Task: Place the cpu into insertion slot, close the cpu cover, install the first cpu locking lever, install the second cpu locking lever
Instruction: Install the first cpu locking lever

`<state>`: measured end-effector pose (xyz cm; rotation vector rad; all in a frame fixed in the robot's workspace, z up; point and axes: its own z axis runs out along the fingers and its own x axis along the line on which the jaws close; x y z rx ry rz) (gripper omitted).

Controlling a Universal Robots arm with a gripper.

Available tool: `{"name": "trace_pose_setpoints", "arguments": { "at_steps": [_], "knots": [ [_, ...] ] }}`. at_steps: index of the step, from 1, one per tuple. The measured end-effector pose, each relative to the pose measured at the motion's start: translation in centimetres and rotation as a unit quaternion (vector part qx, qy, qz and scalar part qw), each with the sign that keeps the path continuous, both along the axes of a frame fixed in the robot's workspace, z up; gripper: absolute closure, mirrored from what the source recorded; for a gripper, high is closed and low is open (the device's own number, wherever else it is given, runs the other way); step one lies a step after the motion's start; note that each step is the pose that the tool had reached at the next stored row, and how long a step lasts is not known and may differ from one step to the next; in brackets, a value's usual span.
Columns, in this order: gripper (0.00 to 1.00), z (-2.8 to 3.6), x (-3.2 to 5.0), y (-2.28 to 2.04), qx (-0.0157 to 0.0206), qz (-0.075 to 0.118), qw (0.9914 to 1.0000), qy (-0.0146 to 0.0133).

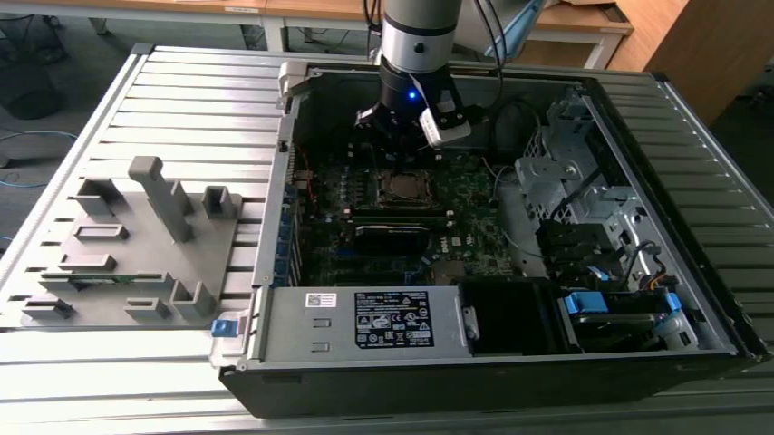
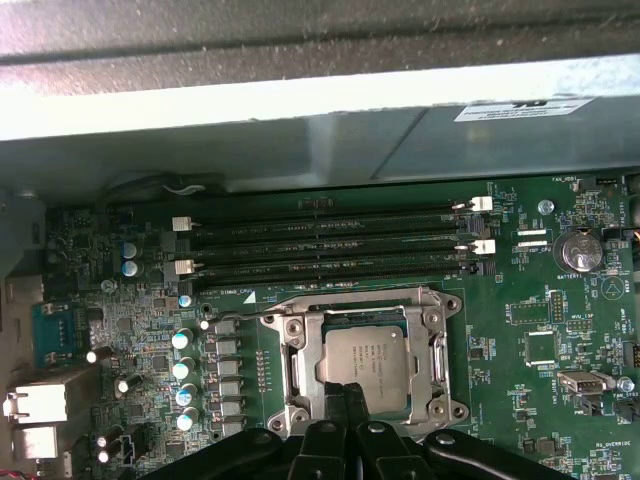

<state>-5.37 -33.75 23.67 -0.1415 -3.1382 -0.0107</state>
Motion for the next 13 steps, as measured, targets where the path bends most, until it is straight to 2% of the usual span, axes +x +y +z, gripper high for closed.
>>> {"name": "trace_pose_setpoints", "arguments": {
  "at_steps": [2, 5, 7, 8, 13],
  "knots": [
    [0.89, 0.0, 0.0, 0.0, 0.0, 0.0, 1.0, 0.0002],
    [0.89, -0.01, 0.0, 0.0, 0.0, 0.0, 0.99999, 0.0034],
    [0.89, 0.0, 0.0, 0.0, 0.0, 0.0, 0.99999, 0.0035],
    [0.89, 0.0, 0.0, 0.0, 0.0, 0.0, 0.99999, 0.0048],
    [0.89, 0.02, -0.06, 0.0, 0.0, 0.0, 0.99999, 0.0052]
  ]
}}
